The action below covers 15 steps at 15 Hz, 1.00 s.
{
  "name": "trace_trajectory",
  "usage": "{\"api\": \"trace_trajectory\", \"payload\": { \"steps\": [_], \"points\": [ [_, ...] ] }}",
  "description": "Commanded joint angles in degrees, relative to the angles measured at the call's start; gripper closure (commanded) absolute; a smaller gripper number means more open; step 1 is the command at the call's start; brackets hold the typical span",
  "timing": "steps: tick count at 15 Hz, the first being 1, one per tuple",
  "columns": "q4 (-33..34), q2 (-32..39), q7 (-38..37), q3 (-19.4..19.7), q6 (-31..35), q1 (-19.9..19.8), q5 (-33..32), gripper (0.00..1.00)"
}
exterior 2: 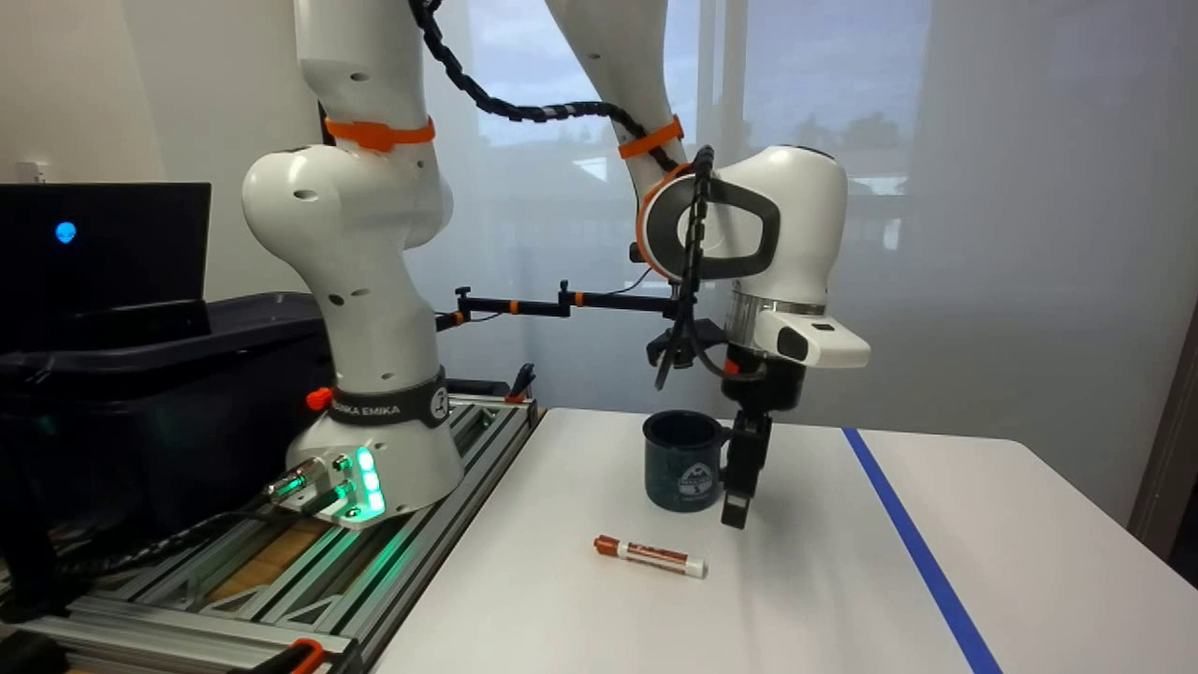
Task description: Take the marker out of the mug.
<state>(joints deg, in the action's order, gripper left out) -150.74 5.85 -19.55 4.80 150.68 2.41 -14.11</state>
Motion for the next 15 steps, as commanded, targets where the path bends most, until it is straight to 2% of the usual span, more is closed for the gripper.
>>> {"api": "trace_trajectory", "payload": {
  "steps": [1,6,8,9,15],
  "points": [
    [-3.3,-8.4,-0.7,-0.9,-0.7,-0.1,-2.1,0.00],
    [-5.4,-16.4,-1.5,-4.4,-1.4,-1.4,-4.9,0.00],
    [-5.9,-18.2,0.8,-5.2,-1.3,-1.4,-0.9,0.00],
    [-3.6,-13.7,0.4,-5.6,-0.2,-2.2,-1.8,0.00],
    [-4.6,-16.0,0.5,-6.2,-0.3,-2.6,-1.5,0.00]
  ]
}}
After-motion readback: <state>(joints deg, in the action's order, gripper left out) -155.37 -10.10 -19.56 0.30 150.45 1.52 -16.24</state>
